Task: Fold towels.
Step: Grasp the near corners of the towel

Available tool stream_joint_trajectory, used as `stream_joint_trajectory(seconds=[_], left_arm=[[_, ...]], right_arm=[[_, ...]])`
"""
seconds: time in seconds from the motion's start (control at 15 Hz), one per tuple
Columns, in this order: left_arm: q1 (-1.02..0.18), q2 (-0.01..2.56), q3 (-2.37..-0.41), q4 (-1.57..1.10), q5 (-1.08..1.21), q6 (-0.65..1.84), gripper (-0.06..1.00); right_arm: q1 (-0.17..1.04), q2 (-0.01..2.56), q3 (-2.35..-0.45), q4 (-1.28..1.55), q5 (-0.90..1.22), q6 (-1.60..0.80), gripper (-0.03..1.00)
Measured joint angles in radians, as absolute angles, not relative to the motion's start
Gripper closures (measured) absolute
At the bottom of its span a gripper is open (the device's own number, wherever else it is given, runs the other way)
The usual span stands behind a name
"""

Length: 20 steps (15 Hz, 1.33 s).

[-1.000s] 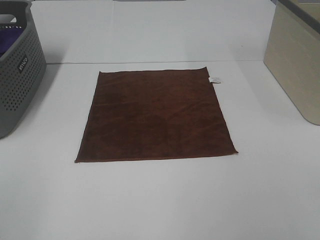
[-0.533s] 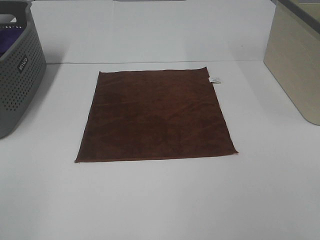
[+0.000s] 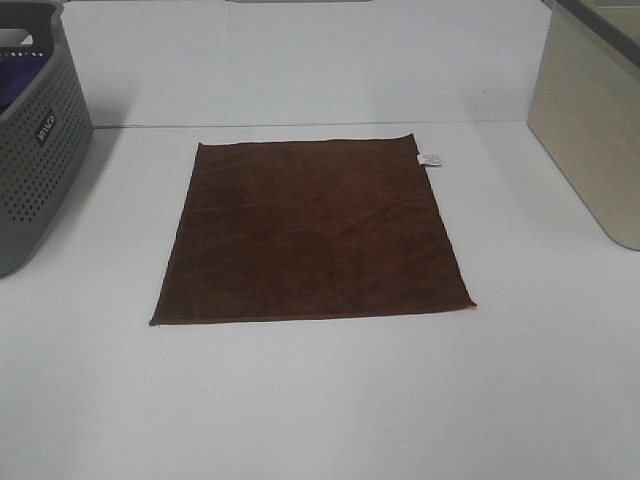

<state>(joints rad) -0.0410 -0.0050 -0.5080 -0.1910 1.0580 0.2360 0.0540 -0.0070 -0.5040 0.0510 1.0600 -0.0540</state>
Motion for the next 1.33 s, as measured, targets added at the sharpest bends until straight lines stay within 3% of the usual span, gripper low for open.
stream_joint_trajectory(seconds=[1.33], left_arm=[[-0.041, -0.005, -0.508, -0.191, 1.058, 0.236, 0.29]], right_arm=[[0.054, -0.007, -0.504, 0.051, 1.06, -0.054, 0.19]])
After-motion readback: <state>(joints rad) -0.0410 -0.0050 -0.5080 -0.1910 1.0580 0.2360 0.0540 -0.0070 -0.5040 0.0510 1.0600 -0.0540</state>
